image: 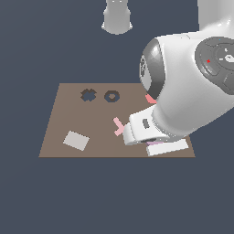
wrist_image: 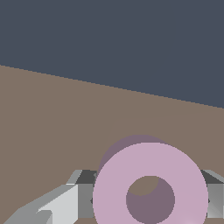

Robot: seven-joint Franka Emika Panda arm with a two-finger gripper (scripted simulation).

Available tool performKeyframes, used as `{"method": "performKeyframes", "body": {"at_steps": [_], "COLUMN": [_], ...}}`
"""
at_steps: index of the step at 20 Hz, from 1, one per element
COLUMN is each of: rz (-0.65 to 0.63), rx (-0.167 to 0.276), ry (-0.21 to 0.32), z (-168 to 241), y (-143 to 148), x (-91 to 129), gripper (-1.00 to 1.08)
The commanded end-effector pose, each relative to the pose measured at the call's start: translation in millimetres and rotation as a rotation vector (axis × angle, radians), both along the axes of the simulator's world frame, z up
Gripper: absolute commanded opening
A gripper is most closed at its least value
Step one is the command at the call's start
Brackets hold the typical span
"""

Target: Insert a designated object into the corresponding slot on a board.

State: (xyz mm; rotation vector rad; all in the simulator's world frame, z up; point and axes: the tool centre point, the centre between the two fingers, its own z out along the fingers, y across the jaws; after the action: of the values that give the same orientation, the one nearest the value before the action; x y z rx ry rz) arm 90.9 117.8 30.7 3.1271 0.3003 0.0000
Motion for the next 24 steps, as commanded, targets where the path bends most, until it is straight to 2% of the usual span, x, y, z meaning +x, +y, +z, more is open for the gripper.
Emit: {"method": "performKeyframes", "body": {"at_steps": [1, 12, 24], "rz": [-0.002, -0.014, -0.039], "rx": [0.000, 0.000, 0.000], "ry": [0.000, 0.000, 0.001], "z": [0.4, 2.4, 6.6], "y": [-3.1, -31.8, -90.2], "x": [-3.5, -39.6, -115.0], "gripper": [-1.00, -1.00, -1.00]}}
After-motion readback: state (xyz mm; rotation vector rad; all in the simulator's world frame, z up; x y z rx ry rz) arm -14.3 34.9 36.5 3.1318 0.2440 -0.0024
